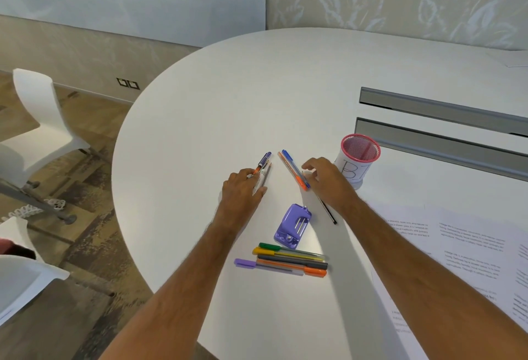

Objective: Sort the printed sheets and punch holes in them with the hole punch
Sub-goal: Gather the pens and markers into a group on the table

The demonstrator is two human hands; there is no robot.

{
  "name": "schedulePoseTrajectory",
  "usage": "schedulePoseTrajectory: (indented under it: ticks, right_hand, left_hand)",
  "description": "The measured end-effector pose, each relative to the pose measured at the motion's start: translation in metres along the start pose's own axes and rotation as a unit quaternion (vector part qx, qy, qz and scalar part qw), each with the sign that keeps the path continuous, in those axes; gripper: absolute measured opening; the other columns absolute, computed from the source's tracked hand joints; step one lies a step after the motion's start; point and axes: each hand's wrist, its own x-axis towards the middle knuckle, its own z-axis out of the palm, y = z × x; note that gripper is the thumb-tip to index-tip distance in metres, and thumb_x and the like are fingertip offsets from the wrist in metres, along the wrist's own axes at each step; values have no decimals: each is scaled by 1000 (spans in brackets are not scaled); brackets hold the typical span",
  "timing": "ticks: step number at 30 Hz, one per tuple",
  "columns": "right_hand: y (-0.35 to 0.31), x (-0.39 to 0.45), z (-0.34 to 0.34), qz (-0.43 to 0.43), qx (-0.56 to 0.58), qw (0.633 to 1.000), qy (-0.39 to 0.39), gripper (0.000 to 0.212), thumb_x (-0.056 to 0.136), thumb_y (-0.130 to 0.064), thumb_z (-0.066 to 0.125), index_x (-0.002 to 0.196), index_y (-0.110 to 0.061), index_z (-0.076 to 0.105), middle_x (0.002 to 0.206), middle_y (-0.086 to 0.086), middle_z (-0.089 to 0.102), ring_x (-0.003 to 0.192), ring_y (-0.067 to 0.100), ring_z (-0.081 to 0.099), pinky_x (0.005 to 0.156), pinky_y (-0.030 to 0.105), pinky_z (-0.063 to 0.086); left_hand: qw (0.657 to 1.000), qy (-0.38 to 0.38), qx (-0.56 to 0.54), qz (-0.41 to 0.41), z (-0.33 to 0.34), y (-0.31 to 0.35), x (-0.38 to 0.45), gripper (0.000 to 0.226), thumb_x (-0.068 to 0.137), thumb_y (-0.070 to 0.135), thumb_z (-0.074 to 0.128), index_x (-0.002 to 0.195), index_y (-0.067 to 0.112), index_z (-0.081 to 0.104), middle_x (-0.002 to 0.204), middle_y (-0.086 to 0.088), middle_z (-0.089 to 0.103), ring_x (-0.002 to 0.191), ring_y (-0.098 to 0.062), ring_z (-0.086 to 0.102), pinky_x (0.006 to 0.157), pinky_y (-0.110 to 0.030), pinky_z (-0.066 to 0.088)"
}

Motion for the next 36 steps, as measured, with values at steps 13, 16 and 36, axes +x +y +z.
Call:
schedulePoseTrajectory:
  ticks: [13,16,36]
  right_hand:
    - [34,-20,-7,40,42,998,-30,16,94,-7,72,109,-11,75,91,-2,71,81,12,64,66,10,47]
    - [29,-11,-2,41,31,999,-1,18,98,-11,70,114,-10,77,99,1,75,80,9,64,67,10,44]
    - [-58,18,33,13,0,999,-49,24,100,-8,61,117,-4,77,118,15,75,102,28,69,87,36,55]
  left_hand:
    - [1000,20,-12,0,5,1,13,46,105,35,56,144,11,60,151,-9,56,129,-30,54,108,-41,40]
    - [1000,20,-14,-1,5,1,14,47,106,36,56,145,11,59,152,-8,55,131,-29,53,109,-40,39]
    - [999,10,-45,8,-2,-11,14,42,104,37,59,136,11,67,144,-9,61,123,-25,56,97,-30,43]
